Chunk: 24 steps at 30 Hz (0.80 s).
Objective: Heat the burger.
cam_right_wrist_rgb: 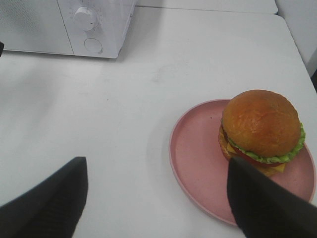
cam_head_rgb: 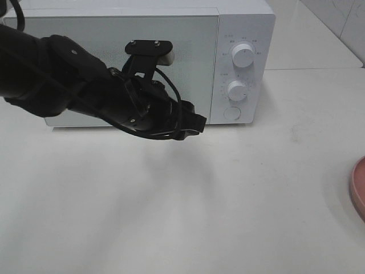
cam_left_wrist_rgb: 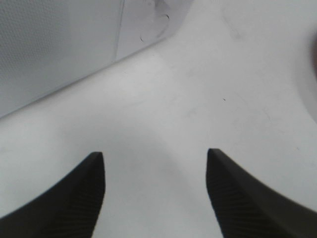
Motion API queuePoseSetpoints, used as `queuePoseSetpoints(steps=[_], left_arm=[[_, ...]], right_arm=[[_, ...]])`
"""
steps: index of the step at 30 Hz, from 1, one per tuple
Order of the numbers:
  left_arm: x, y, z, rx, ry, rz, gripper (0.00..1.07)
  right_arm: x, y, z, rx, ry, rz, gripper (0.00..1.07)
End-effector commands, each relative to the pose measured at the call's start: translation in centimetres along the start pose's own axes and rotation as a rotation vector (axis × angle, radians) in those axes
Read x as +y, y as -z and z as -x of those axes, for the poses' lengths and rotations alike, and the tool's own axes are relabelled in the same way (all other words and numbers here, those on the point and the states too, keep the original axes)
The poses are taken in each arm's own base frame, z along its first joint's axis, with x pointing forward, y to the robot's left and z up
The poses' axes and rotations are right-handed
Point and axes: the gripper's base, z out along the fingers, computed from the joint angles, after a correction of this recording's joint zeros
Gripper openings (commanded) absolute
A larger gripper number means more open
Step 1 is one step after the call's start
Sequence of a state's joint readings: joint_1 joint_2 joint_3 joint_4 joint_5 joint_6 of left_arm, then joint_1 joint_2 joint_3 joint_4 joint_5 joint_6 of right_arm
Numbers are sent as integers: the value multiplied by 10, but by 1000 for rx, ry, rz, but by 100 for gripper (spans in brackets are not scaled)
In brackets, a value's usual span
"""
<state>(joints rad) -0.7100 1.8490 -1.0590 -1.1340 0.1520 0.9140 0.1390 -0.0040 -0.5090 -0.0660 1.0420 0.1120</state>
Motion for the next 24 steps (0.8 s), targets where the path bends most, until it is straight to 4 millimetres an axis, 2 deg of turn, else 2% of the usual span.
queuePoseSetpoints(steps=[1, 2, 4, 6, 7, 8, 10, 14, 16, 17, 18, 19, 21, 23, 24], left_arm=[[9, 9, -2, 81, 30, -67, 74], [9, 9, -2, 81, 30, -67, 74], [21, 19, -8, 190, 77, -51, 82], [24, 22, -8, 213, 67, -33, 84], [28, 30, -11, 272, 92, 0, 89], [28, 30, -11, 272, 92, 0, 89], [30, 45, -13, 345, 97, 62, 93], [32, 59, -15, 404, 85, 128, 94], [38, 74, -14, 430, 90, 184, 94], [38, 74, -14, 430, 90, 184, 94], [44, 85, -16, 424, 114, 195, 94], [44, 85, -16, 424, 114, 195, 94], [61, 105, -24, 405, 164, 219, 94], [66, 111, -27, 401, 182, 227, 94], [78, 126, -36, 385, 231, 257, 94]], right_arm=[[0, 3, -2, -28, 3, -3, 75], [0, 3, -2, -28, 3, -3, 75], [0, 3, -2, -28, 3, -3, 75], [0, 3, -2, -28, 3, -3, 75], [0, 3, -2, -28, 3, -3, 75], [0, 3, -2, -28, 3, -3, 75], [0, 3, -2, -28, 3, -3, 75], [0, 3, -2, -28, 3, -3, 75], [0, 3, -2, -28, 3, -3, 75], [0, 3, -2, -28, 3, -3, 75], [0, 3, -2, -28, 3, -3, 75], [0, 3, -2, -28, 3, -3, 75], [0, 3, -2, -28, 3, -3, 75], [0, 3, -2, -28, 3, -3, 75], [0, 3, -2, -28, 3, -3, 75]])
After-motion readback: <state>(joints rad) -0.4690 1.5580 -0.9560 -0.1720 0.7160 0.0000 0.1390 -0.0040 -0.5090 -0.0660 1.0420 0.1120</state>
